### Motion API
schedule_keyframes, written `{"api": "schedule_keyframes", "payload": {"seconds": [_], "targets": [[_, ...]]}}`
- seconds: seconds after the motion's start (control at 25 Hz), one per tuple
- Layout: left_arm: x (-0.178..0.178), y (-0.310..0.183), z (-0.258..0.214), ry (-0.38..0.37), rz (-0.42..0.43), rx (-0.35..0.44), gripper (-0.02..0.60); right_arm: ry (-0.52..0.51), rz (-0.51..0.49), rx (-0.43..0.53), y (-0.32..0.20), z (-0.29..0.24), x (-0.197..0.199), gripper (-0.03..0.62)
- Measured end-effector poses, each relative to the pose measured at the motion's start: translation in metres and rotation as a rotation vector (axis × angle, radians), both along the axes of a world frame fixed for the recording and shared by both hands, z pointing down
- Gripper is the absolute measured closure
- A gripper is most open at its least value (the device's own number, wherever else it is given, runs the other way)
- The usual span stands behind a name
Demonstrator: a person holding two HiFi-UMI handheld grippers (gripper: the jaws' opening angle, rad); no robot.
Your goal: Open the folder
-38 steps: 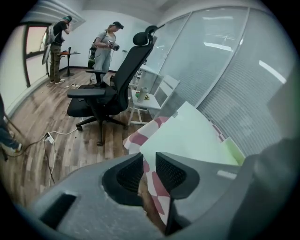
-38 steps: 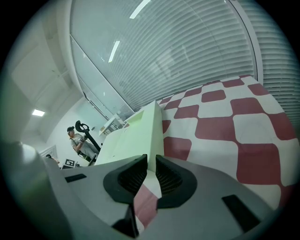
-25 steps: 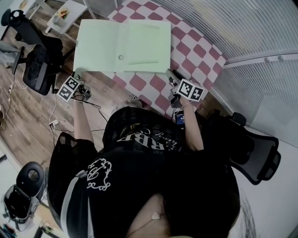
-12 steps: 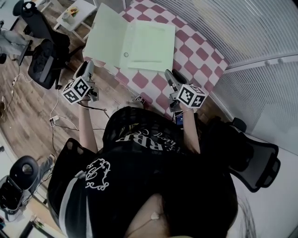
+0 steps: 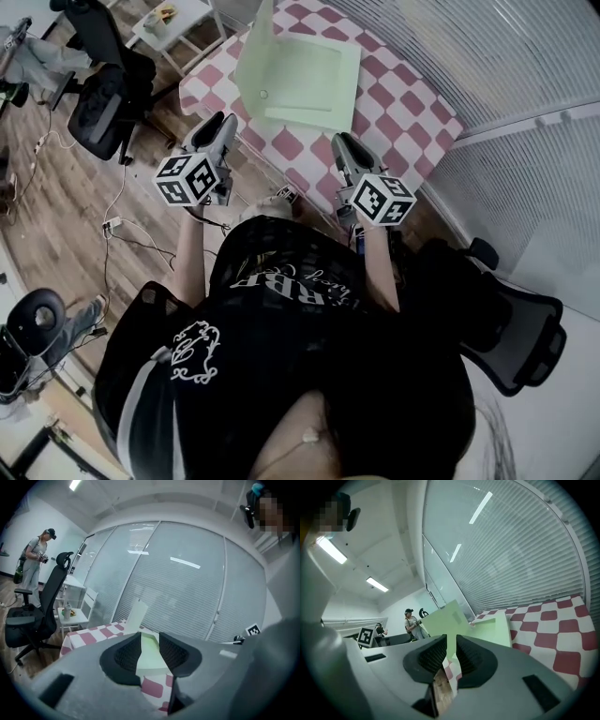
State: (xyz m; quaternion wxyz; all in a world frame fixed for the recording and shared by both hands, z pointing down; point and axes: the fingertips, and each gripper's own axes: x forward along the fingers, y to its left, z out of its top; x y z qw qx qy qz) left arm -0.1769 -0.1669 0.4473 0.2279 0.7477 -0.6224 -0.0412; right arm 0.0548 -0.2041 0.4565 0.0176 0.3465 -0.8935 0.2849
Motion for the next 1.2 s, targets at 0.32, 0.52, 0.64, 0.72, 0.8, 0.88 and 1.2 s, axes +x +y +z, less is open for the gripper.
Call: {"api": "schedule_keyframes", "payload": {"seconds": [0.32,0.52,0.64,0.72,0.8,0.88,1.2], "targets": [[0.057,0.043,-0.007,-0.068,0.086,-0.009,0.453,0.072,-0.086,0.043,0.063,0.003,0.002,0.545],[0.083,0.071,-0.015,-0.094,0.125,-0.008,0.453,0.086,-0.089,0.074,0.095,-0.001,0.012,0.546],[0.088,0.080,-0.026,-0.161,0.140,-0.001,0.453,0.109,-0.087,0.097,0.109,-0.005,0.017,0.546],[0.090,0.082,-0.035,-0.178,0.146,0.010,0.453,0.117,-0.077,0.102,0.117,-0.008,0.020,0.546],[0.091,0.086,-0.044,-0.169,0.154,0.024,0.453,0.111,-0.068,0.096,0.122,-0.009,0.019,0.546],[0.089,0.094,-0.048,-0.160,0.160,0.032,0.453,0.110,-0.071,0.091,0.129,-0.007,0.013,0.548],[0.074,0.164,-0.033,-0.129,0.195,0.002,0.453,0.143,-0.104,0.092,0.183,-0.003,-0.027,0.548]]}}
